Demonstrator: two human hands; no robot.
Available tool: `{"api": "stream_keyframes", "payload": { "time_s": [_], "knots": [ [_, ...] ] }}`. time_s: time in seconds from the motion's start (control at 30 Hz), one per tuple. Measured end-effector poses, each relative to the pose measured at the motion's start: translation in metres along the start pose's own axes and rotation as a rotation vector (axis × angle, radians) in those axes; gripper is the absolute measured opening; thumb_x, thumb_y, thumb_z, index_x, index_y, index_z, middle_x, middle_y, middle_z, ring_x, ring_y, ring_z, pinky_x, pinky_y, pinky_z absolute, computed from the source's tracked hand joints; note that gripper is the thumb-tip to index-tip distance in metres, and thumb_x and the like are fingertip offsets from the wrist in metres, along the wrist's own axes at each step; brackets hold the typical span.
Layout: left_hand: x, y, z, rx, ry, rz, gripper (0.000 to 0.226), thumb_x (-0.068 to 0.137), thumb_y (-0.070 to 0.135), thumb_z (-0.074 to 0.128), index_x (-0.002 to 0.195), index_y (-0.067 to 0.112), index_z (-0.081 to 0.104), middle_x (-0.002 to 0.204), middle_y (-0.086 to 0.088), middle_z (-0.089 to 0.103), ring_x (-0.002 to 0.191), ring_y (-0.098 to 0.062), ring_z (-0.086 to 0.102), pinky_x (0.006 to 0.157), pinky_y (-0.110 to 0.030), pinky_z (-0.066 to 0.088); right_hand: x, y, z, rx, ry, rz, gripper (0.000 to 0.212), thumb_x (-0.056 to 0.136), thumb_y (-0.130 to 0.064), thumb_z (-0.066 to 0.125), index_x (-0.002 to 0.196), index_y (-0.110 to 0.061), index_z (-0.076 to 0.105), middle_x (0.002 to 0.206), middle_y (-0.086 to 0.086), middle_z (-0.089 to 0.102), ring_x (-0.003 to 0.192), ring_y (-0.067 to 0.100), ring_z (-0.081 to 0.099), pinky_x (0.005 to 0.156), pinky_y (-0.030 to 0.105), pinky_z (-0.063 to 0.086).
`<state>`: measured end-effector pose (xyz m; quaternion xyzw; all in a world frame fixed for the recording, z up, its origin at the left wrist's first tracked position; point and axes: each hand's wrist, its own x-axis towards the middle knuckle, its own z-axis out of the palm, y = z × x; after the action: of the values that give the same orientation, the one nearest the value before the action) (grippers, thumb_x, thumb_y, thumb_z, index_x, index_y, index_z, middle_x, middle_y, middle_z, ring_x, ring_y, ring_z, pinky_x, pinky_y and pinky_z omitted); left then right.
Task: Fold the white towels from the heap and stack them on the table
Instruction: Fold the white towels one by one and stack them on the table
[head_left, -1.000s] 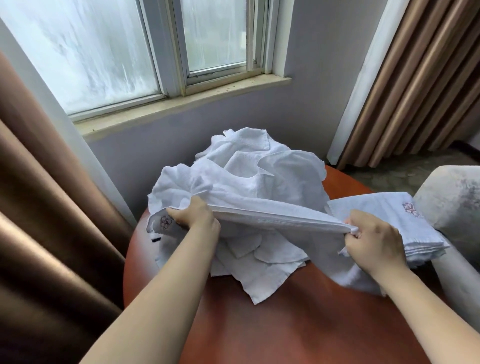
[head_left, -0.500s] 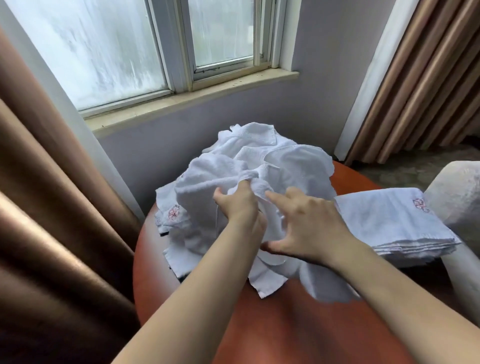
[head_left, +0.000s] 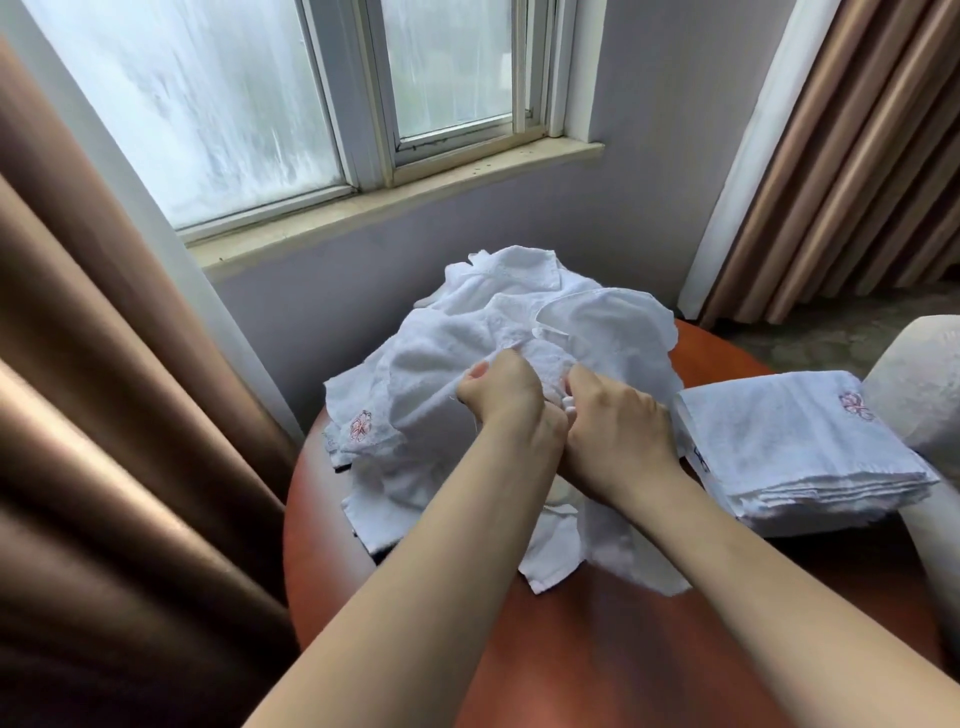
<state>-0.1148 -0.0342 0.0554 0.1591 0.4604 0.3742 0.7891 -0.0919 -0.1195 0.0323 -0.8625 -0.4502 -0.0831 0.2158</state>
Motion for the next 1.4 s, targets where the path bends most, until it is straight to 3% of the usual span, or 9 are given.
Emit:
{"api": "stream_keyframes", "payload": {
  "time_s": [0.2, 0.37, 0.47, 0.57, 0.67, 0.83, 0.97, 1.13, 1.4],
  "knots": [
    [0.0, 0.011, 0.003, 0.017, -0.15, -0.034, 0.037, 0.08, -0.004, 0.046, 0.115, 0.006, 0.052, 0.095, -0.015, 0.056, 0.066, -0.027, 0.058, 0.05, -0.029, 0.052, 0.013, 0.006, 0.003, 0.091, 0.2, 0.039, 0.03, 0.078, -0.021, 0.058, 0.06, -0.021, 0.033, 0.061, 0.011, 0.058, 0.059, 0.034, 0.052, 0.052, 0.027, 0.021],
    [-0.005, 0.02, -0.033, 0.417, -0.319, 0.094, 0.045, 0.086, 0.028, 0.07, 0.122, 0.019, 0.045, 0.102, -0.006, 0.061, 0.072, -0.015, 0.058, 0.058, -0.025, 0.051, 0.028, 0.015, -0.023, 0.021, 0.26, -0.032, 0.014, 0.058, -0.016, 0.042, 0.056, -0.018, 0.028, 0.051, 0.013, 0.044, 0.05, 0.031, 0.036, 0.05, 0.025, 0.019],
    [0.007, 0.023, -0.055, 0.994, -0.323, 0.496, 0.063, 0.07, 0.068, 0.069, 0.117, 0.03, 0.053, 0.092, 0.004, 0.065, 0.077, -0.014, 0.06, 0.068, -0.029, 0.05, 0.036, 0.014, -0.04, -0.087, 0.179, -0.005, 0.008, 0.058, -0.023, 0.037, 0.06, -0.015, 0.036, 0.068, 0.022, 0.058, 0.064, 0.036, 0.043, 0.059, 0.032, 0.024],
    [0.009, 0.021, -0.067, 1.295, -0.189, 1.221, 0.075, 0.061, 0.079, 0.059, 0.114, 0.026, 0.058, 0.069, 0.012, 0.053, 0.074, -0.019, 0.058, 0.066, -0.032, 0.045, 0.041, 0.011, -0.054, -0.112, 0.142, 0.04, 0.015, 0.055, -0.026, 0.034, 0.06, -0.011, 0.034, 0.067, 0.015, 0.047, 0.068, 0.035, 0.037, 0.062, 0.033, 0.024],
    [0.007, 0.013, -0.058, 1.202, -0.392, 1.625, 0.071, 0.066, 0.068, 0.059, 0.123, 0.027, 0.05, 0.111, 0.001, 0.058, 0.111, -0.022, 0.051, 0.092, -0.039, 0.041, 0.041, 0.003, -0.061, -0.107, 0.093, 0.037, 0.016, 0.056, -0.027, 0.034, 0.058, -0.012, 0.031, 0.068, 0.015, 0.047, 0.069, 0.033, 0.033, 0.063, 0.034, 0.025],
    [-0.015, 0.009, -0.034, 1.26, -0.641, 1.526, 0.069, 0.063, 0.041, 0.059, 0.126, 0.027, 0.034, 0.123, 0.006, 0.059, 0.125, -0.02, 0.049, 0.105, -0.054, 0.031, 0.036, -0.009, -0.069, -0.191, 0.033, 0.026, 0.02, 0.079, -0.023, 0.054, 0.093, -0.014, 0.065, 0.099, 0.019, 0.065, 0.091, 0.04, 0.054, 0.075, 0.038, 0.038],
    [-0.014, 0.006, -0.036, 1.29, -0.503, 1.498, 0.057, 0.068, 0.028, 0.061, 0.121, 0.011, 0.049, 0.103, -0.002, 0.065, 0.091, -0.028, 0.062, 0.078, -0.034, 0.035, 0.036, -0.004, -0.071, -0.173, 0.021, 0.071, 0.015, 0.078, -0.017, 0.055, 0.067, -0.012, 0.047, 0.067, 0.008, 0.043, 0.074, 0.036, 0.041, 0.065, 0.034, 0.028],
    [-0.01, 0.02, -0.046, 1.263, -0.808, 1.07, 0.049, 0.078, 0.043, 0.065, 0.117, 0.018, 0.049, 0.1, 0.009, 0.052, 0.092, -0.013, 0.048, 0.081, -0.031, 0.037, 0.036, 0.004, -0.078, -0.13, -0.075, 0.122, 0.022, 0.069, -0.033, 0.049, 0.07, -0.012, 0.054, 0.064, 0.002, 0.038, 0.075, 0.033, 0.039, 0.067, 0.034, 0.029],
    [-0.017, 0.006, -0.042, 1.364, -0.449, 1.363, 0.033, 0.072, 0.041, 0.058, 0.092, 0.016, 0.05, 0.074, 0.009, 0.048, 0.069, -0.017, 0.039, 0.069, -0.032, 0.027, 0.036, 0.001, -0.079, -0.124, -0.077, 0.14, 0.02, 0.074, -0.018, 0.059, 0.06, -0.016, 0.046, 0.072, 0.009, 0.048, 0.077, 0.035, 0.043, 0.068, 0.033, 0.032]
  ]
}}
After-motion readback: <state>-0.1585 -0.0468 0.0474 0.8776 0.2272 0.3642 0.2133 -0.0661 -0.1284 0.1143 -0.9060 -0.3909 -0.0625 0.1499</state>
